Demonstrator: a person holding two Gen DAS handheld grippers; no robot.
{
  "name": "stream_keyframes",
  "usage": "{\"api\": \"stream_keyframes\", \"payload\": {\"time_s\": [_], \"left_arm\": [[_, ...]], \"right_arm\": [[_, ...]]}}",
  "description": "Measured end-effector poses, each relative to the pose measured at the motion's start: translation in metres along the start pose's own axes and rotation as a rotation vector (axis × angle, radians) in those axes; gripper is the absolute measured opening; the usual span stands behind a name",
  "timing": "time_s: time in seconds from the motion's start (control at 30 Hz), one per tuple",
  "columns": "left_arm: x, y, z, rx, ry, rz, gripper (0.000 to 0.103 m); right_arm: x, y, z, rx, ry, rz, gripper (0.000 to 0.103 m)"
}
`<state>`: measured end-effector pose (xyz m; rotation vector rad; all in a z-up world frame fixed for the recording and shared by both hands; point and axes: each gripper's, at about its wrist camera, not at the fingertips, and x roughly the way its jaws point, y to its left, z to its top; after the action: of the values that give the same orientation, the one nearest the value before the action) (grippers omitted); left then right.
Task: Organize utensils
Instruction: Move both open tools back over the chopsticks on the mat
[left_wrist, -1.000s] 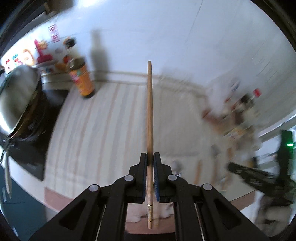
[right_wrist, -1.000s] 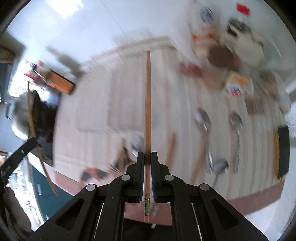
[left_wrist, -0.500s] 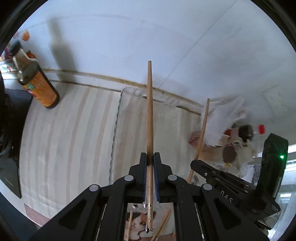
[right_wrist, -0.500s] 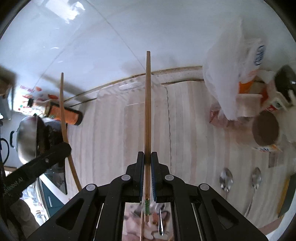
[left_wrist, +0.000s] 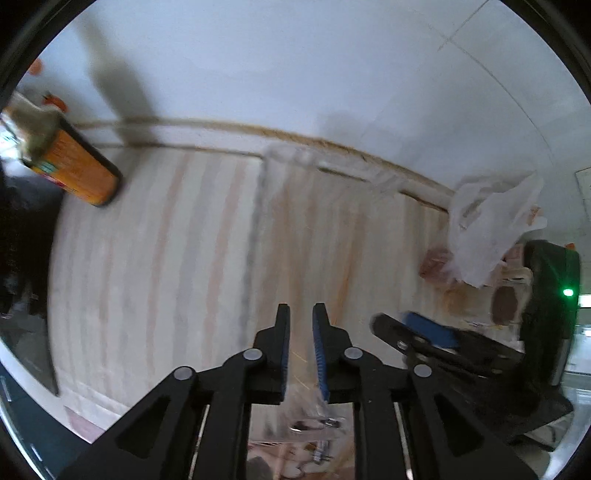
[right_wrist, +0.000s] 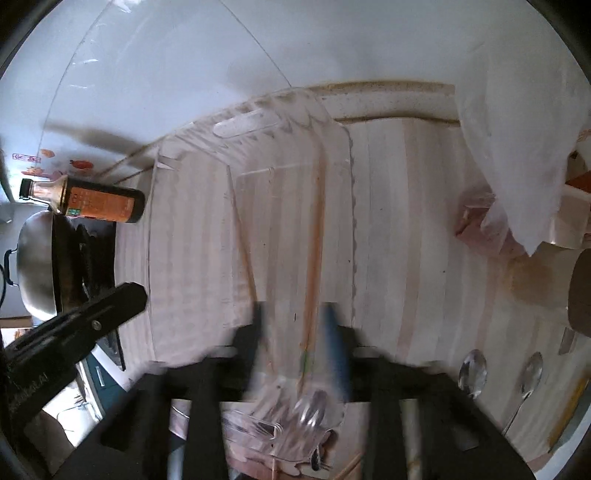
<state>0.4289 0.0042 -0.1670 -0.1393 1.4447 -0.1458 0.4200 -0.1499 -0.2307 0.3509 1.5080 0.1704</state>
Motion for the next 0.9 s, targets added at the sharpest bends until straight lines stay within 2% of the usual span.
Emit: {"api": "stream_keyframes", "payload": {"time_s": [0.07, 0.13, 0.23, 0.27, 0.33, 0.47, 0.57, 0.8, 0.9], "left_arm": [[-0.011, 0.005, -0.002, 0.006, -0.051, 0.052, 0.032], [-0.025, 0.011, -0.007, 0.012, -0.129, 0.124, 0.064], [-0.043, 0.021, -0.015, 0.005, -0.241, 0.192, 0.083], [-0.048, 0.024, -0.017, 0.004, -0.271, 0.203, 0.087], [-0.056, 0.029, -0.023, 0.005, -0.321, 0.204, 0.103], [-0.065, 0.032, -0.035, 0.018, -0.355, 0.229, 0.103], [-0.067, 0.034, -0.049, 0.014, -0.357, 0.231, 0.103], [-0.053, 0.028, -0.113, 0.078, -0.329, 0.300, 0.103], [-0.029, 0.031, -0.146, 0.097, -0.261, 0.301, 0.103]], "right_arm": [[-0.009, 0.000, -0.006, -0.009, -0.026, -0.012, 0.054], [-0.021, -0.001, -0.009, -0.011, -0.054, -0.024, 0.054], [-0.046, -0.003, -0.017, -0.024, -0.115, -0.092, 0.056], [-0.054, -0.004, -0.021, -0.021, -0.135, -0.119, 0.057], [-0.066, -0.008, -0.028, -0.011, -0.179, -0.133, 0.060], [-0.090, -0.019, -0.051, 0.032, -0.268, -0.118, 0.063], [-0.100, -0.029, -0.073, 0.049, -0.297, -0.124, 0.063], [-0.090, -0.058, -0.133, 0.106, -0.247, -0.169, 0.063], [-0.074, -0.074, -0.160, 0.138, -0.199, -0.178, 0.063]]}}
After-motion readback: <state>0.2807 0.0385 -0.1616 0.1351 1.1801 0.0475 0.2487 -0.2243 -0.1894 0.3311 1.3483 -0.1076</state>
